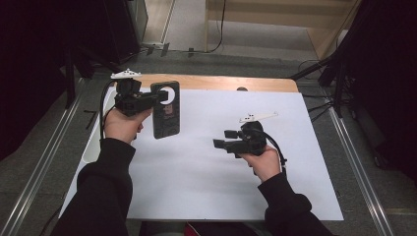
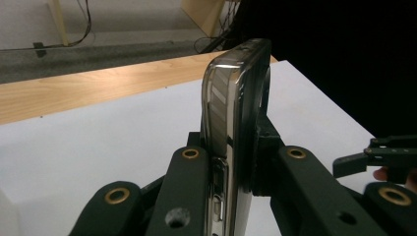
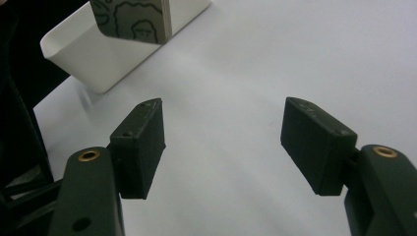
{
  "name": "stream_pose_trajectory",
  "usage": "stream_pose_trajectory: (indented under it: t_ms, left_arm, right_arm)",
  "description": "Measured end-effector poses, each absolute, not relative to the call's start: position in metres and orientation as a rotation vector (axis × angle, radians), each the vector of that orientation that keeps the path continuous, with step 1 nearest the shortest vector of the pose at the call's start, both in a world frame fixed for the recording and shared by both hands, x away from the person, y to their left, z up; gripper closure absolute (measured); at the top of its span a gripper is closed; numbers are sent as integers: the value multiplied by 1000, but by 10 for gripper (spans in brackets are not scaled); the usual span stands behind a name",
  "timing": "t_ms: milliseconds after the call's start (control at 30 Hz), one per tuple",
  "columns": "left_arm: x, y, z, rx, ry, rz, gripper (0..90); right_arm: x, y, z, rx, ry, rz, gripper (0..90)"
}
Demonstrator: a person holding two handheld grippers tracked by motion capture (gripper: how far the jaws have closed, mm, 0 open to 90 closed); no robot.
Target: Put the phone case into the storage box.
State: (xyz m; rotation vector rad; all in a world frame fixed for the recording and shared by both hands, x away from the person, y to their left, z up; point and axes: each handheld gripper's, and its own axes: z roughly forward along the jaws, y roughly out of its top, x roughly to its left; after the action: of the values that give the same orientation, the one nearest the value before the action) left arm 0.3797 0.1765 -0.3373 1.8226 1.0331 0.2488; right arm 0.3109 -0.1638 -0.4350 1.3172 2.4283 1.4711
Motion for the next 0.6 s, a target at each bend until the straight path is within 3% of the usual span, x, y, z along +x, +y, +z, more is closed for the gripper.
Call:
stream_pose_trajectory:
  t_ms: [600]
  left_arm:
    - [386, 206, -324, 1777, 1035, 244, 813]
  right_arm:
    - [288, -193, -453, 1303, 2484, 1438, 321]
